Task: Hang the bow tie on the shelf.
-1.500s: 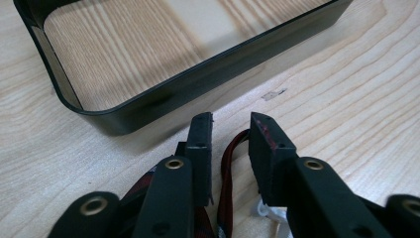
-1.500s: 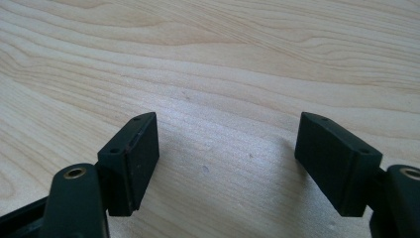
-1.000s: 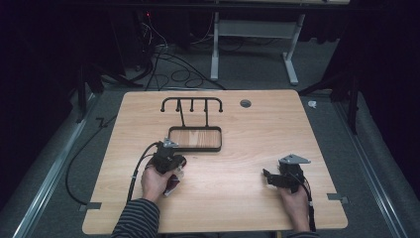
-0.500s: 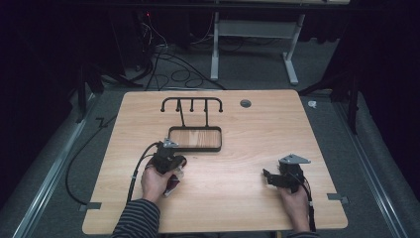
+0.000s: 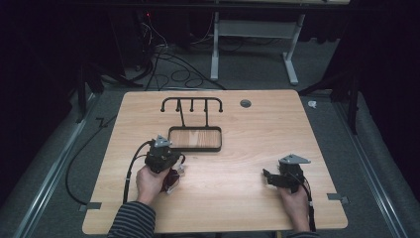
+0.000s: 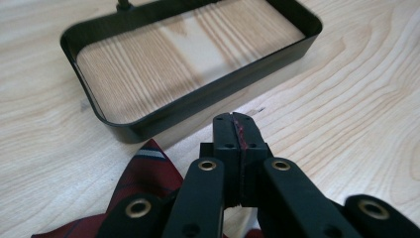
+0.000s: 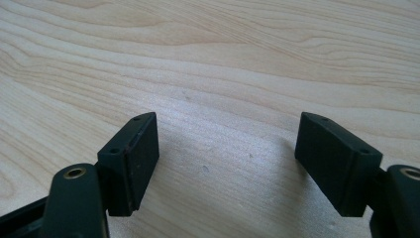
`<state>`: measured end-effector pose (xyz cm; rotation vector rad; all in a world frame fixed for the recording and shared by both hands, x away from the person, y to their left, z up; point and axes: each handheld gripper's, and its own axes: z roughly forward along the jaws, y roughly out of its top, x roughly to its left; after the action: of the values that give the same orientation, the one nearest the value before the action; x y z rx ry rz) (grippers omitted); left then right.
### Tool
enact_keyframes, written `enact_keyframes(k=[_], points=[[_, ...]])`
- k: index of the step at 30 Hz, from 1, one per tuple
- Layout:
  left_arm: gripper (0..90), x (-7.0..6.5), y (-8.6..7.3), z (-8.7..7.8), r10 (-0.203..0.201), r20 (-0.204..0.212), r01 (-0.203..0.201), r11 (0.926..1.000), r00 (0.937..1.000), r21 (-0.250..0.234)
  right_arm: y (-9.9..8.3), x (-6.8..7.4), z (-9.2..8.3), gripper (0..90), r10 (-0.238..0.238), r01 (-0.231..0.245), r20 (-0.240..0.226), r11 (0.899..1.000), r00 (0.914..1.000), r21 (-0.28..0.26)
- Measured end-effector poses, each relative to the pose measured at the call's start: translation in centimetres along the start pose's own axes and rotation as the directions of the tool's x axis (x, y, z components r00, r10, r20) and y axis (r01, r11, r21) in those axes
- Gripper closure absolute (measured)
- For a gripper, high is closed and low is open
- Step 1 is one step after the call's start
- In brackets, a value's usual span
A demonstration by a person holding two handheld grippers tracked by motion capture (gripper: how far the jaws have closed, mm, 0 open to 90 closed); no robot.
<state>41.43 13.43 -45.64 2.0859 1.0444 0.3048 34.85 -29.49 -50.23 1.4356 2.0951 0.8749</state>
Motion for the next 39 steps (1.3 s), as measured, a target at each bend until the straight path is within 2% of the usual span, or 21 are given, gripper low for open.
enact_keyframes(k=[9, 19, 29, 39], points=[[89.9, -0.1, 0.4, -2.1, -0.017, 0.012, 0.017, 0.9978, 0.9998, -0.063, 0.0, 0.0, 0.0, 26.2, -0.002, 0.002, 0.0, 1.0, 1.0, 0.0], [89.9, 0.1, 0.5, -4.0, -0.02, -0.002, 0.02, 0.994, 0.9998, -0.107, 0.0, 0.0, 0.0, 26.1, -0.002, 0.002, 0.0, 1.0, 1.0, -0.001], [89.9, -0.3, 1.0, -5.4, -0.005, -0.007, 0.004, 0.9888, 1.0, -0.15, 0.0, 0.0, 0.0, 26.1, -0.002, 0.002, 0.001, 1.0, 1.0, -0.001], [89.9, -0.3, 1.3, -6.2, -0.023, 0.017, 0.026, 0.9809, 0.9996, -0.193, 0.0, 0.0, 0.0, 26.2, 0.0, 0.0, 0.0, 1.0, 1.0, -0.001]])
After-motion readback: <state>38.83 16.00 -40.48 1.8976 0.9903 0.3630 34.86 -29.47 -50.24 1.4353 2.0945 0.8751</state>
